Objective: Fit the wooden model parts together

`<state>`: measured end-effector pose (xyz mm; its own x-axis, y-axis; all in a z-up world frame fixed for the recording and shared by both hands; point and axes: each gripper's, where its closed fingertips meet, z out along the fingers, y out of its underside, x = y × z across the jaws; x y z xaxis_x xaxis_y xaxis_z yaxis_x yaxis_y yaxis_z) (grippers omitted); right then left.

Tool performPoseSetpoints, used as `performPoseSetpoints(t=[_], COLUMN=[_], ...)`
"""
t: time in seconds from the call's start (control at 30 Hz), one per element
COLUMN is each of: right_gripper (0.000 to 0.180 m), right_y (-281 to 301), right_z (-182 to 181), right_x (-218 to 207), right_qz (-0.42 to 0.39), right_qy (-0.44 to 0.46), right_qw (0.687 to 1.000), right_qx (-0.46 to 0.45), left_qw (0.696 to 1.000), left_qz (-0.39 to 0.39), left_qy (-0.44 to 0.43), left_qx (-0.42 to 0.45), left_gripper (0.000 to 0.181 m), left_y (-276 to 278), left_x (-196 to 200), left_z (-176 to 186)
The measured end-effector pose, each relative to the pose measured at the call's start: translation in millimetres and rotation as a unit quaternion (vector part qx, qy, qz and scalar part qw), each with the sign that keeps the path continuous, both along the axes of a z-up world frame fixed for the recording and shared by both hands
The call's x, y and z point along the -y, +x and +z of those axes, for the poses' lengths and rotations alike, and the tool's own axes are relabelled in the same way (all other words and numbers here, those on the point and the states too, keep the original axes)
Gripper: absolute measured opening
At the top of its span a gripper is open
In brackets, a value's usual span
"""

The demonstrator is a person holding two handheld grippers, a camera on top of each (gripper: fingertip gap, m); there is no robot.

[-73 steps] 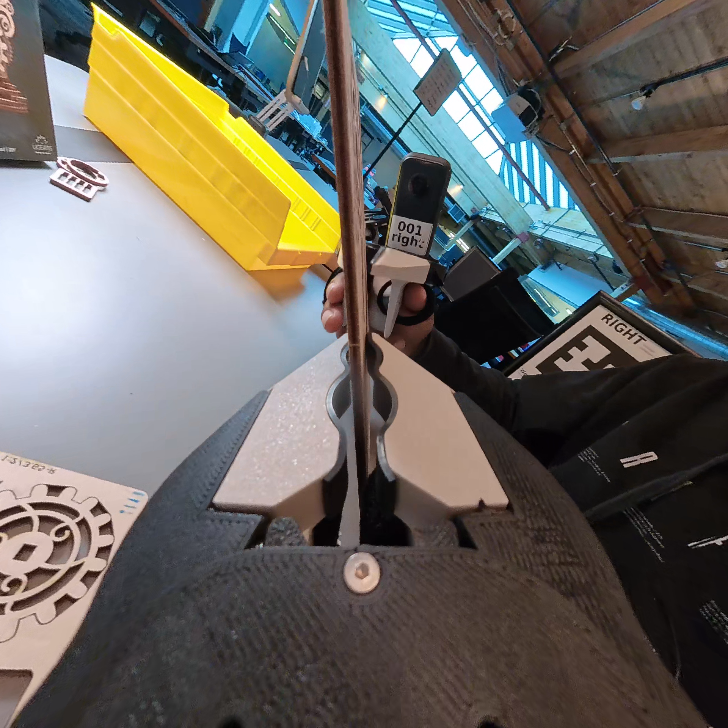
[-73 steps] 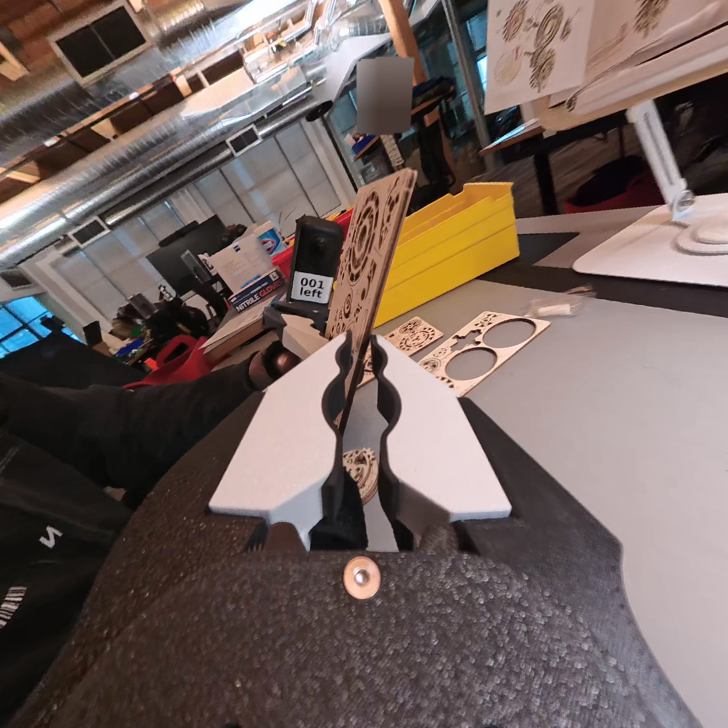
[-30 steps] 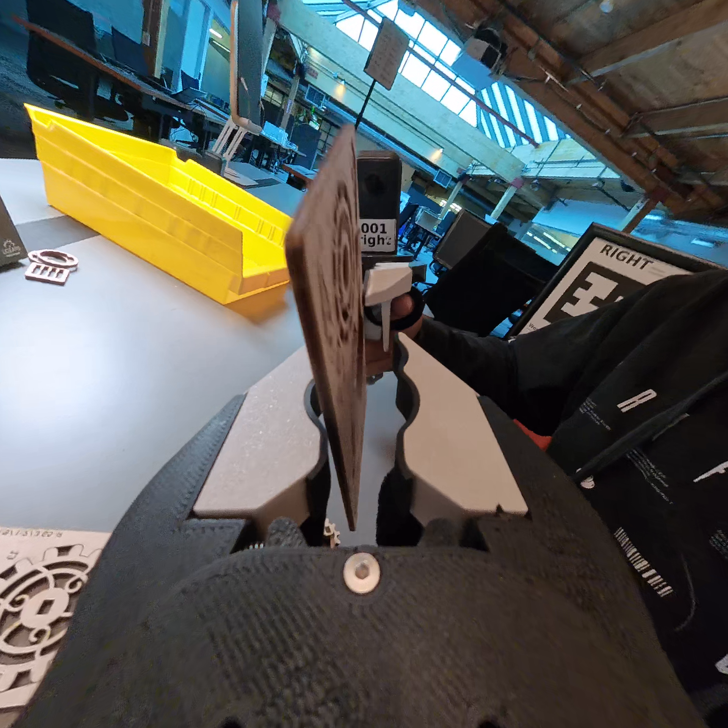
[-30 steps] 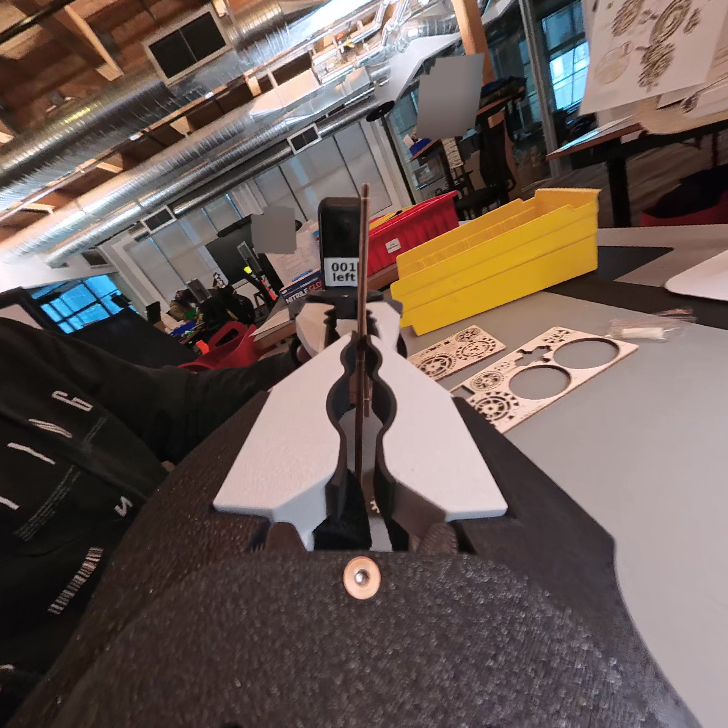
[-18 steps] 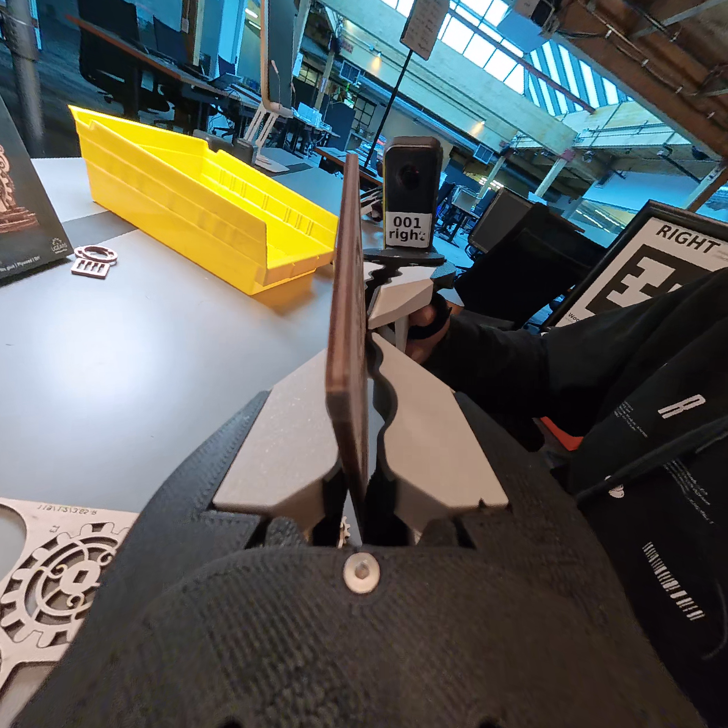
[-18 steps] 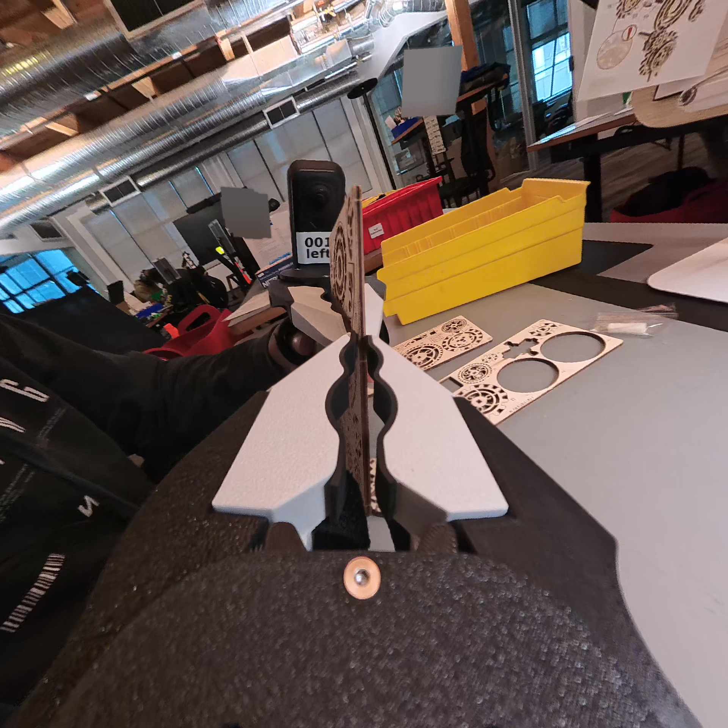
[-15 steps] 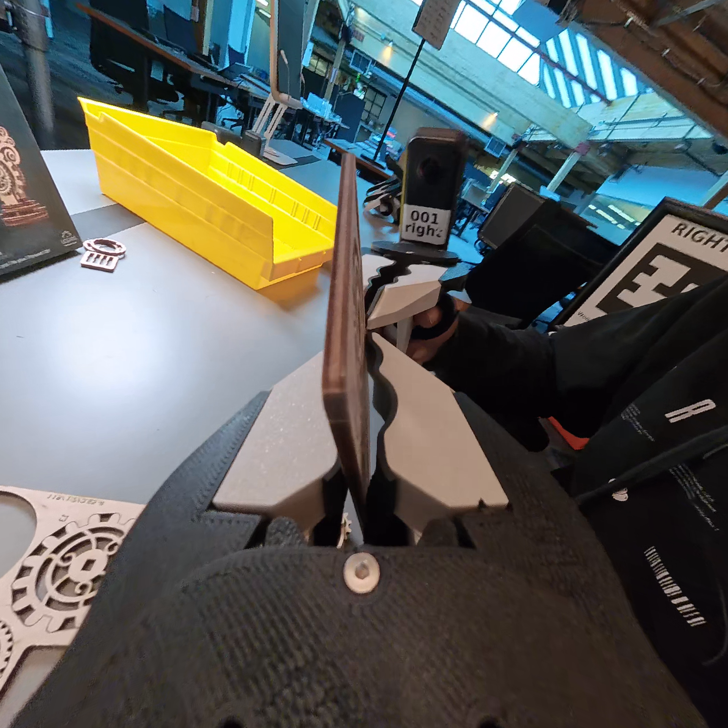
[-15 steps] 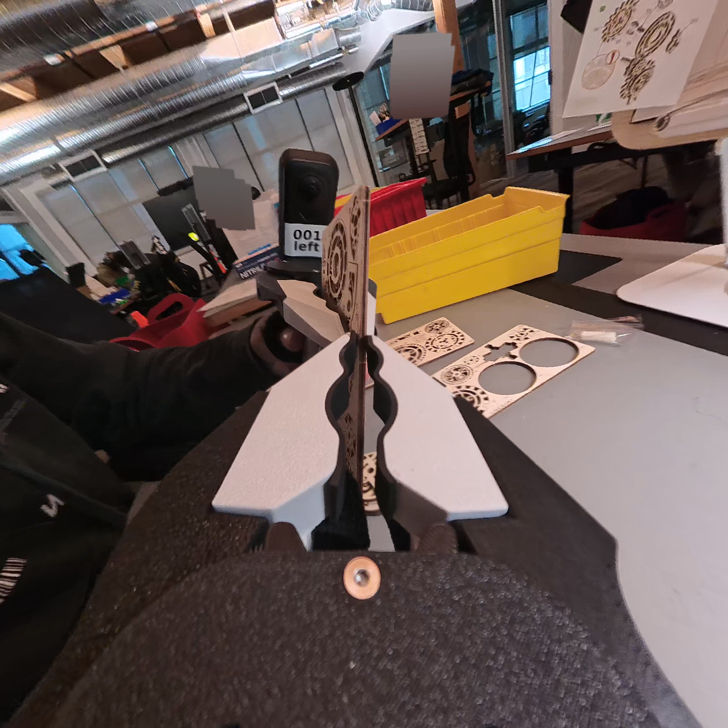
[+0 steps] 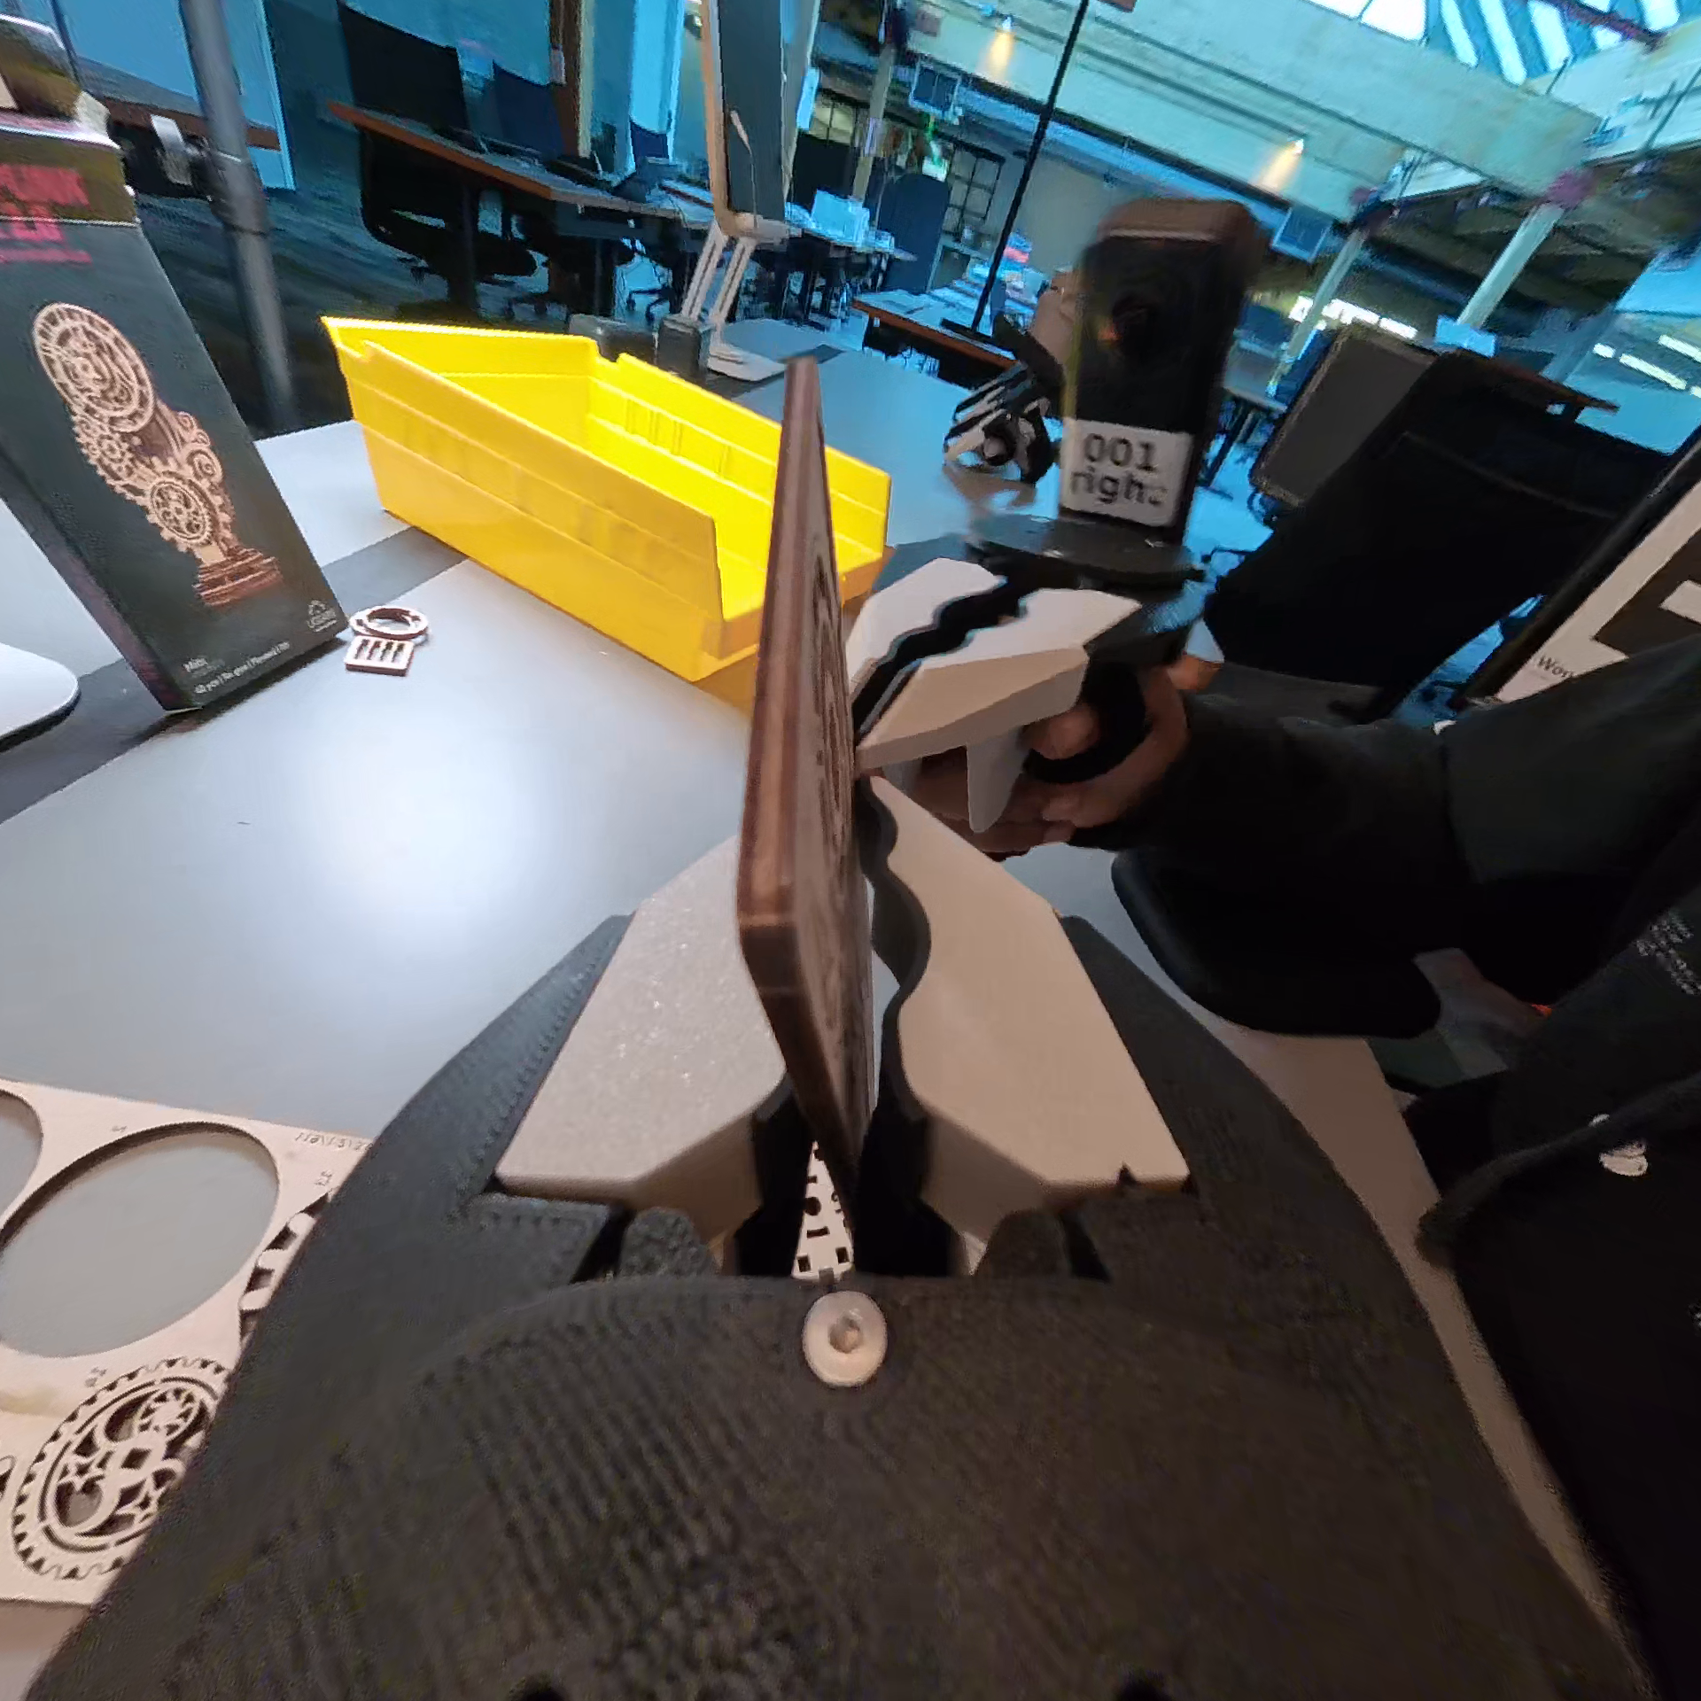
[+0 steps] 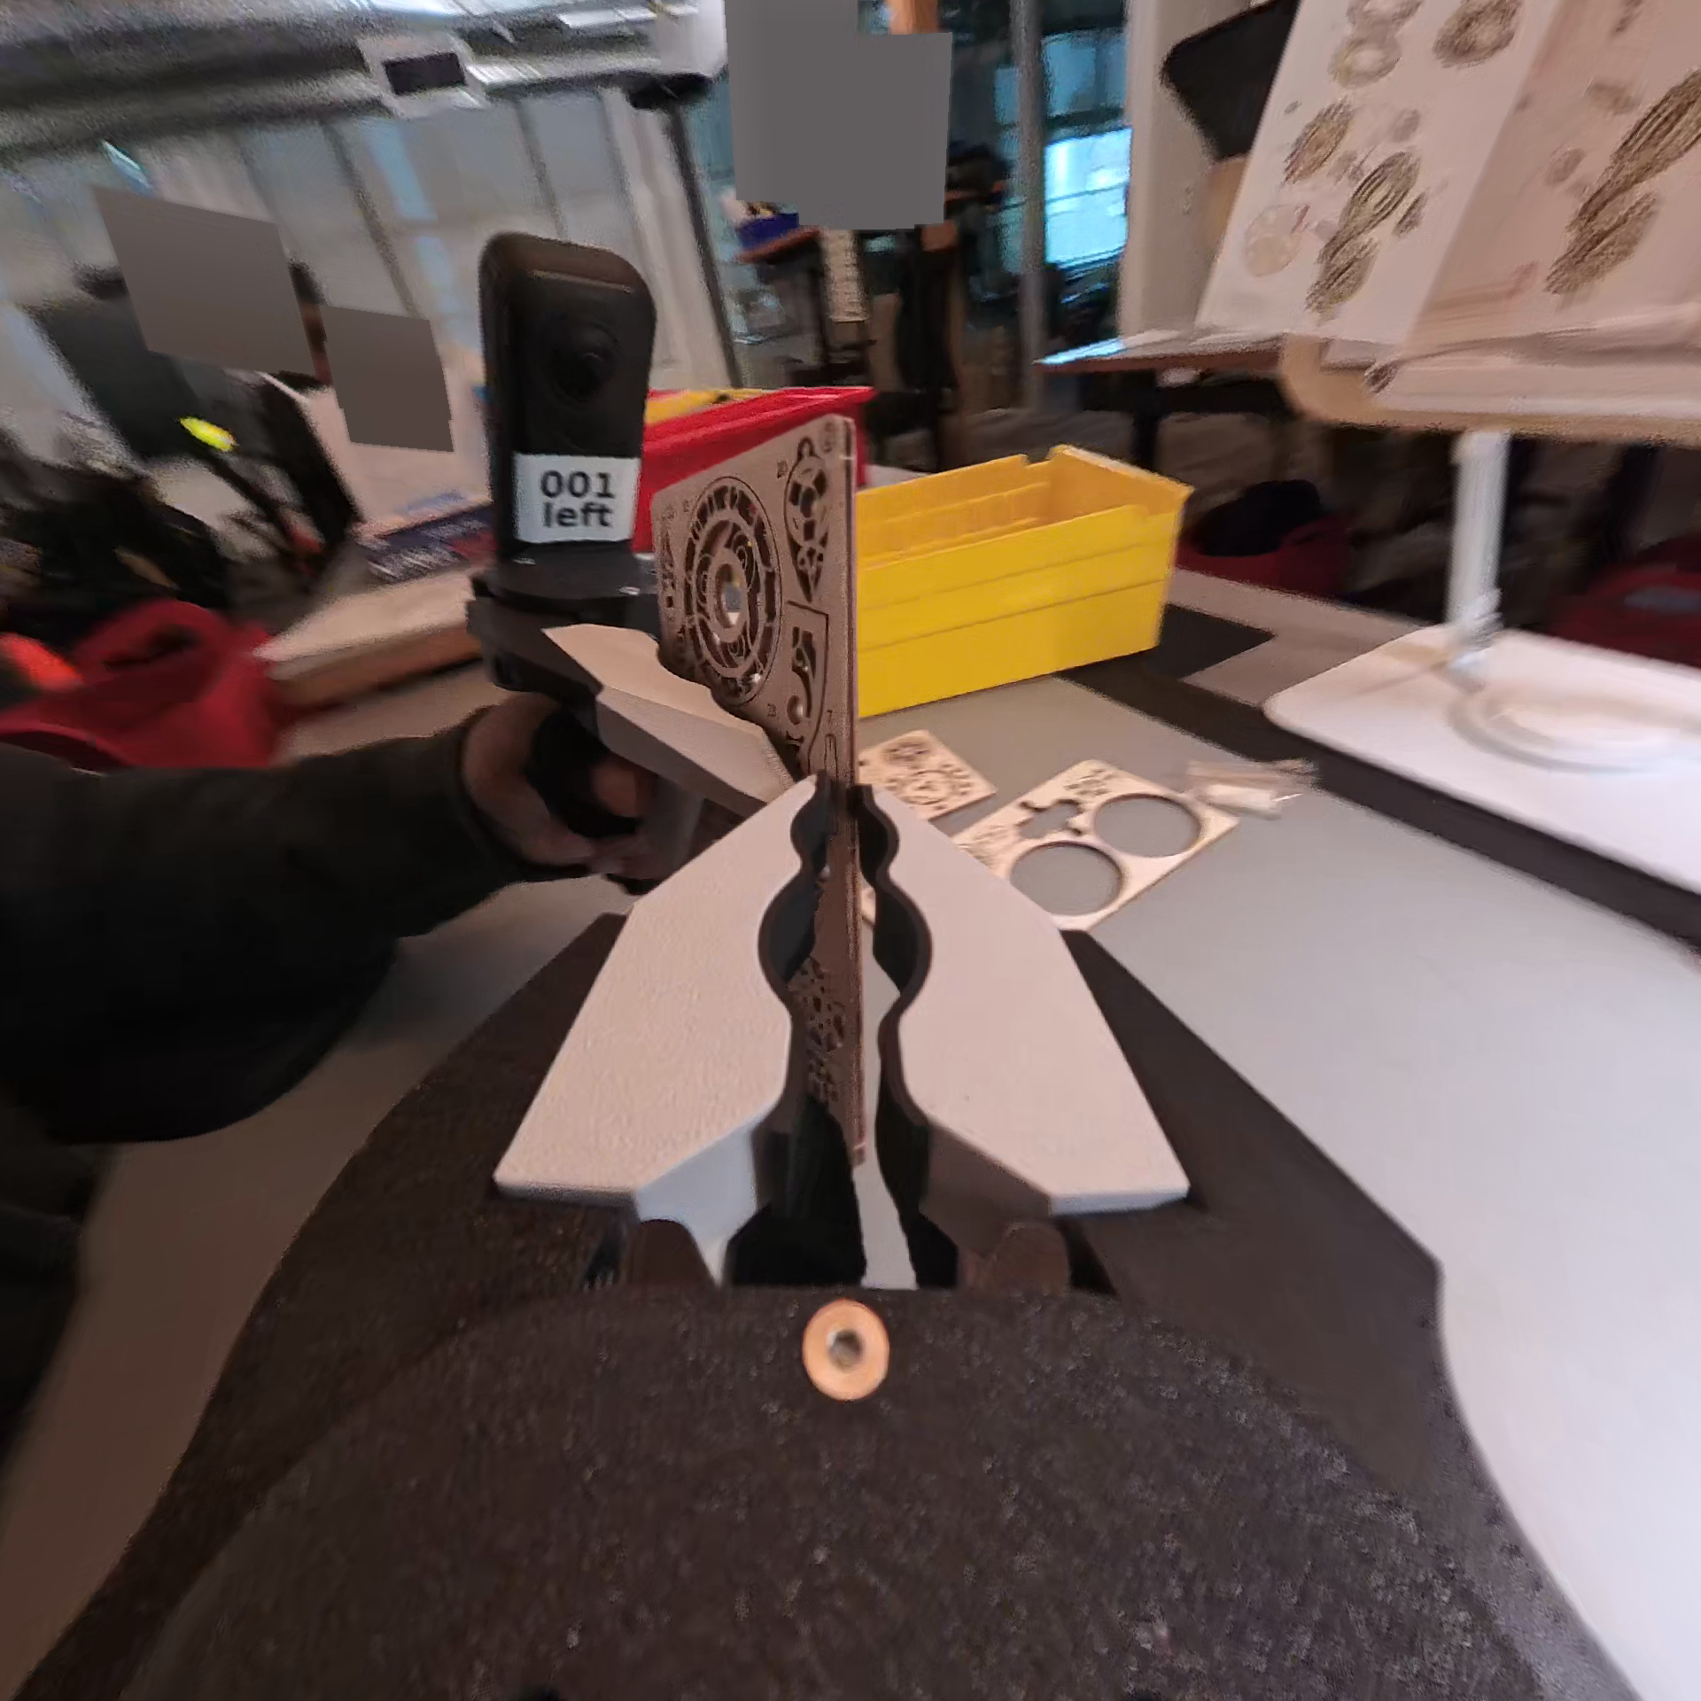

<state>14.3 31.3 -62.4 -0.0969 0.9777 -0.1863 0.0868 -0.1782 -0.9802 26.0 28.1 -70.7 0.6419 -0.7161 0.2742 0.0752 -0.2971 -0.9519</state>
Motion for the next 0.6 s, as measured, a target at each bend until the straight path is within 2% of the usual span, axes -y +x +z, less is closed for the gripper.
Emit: performPoseSetpoints(t=[0.13, 0.3, 0.6], right_gripper=[0.003, 0.004, 0.002], right_y=[5.9, 7.1, 8.3], right_z=[5.3, 10.9, 9.9], right_x=[3.9, 8.1, 7.3], right_qz=[0.064, 0.091, 0.084], right_qy=[-0.072, -0.113, -0.07], right_qw=[0.995, 0.989, 0.994], right_qx=[-0.02, -0.042, -0.032], left_qw=[1.0, 0.999, 0.999], left_qz=[-0.018, -0.037, -0.03], left_qy=[0.0, -0.006, -0.009], left_qx=[0.014, 0.036, 0.021], left_gripper=[0.001, 0.001, 0.001], left_y=[5.7, 8.6, 11.2], left_x=[3.6, 7.6, 5.9], left_z=[5.4, 9.6, 5.4])
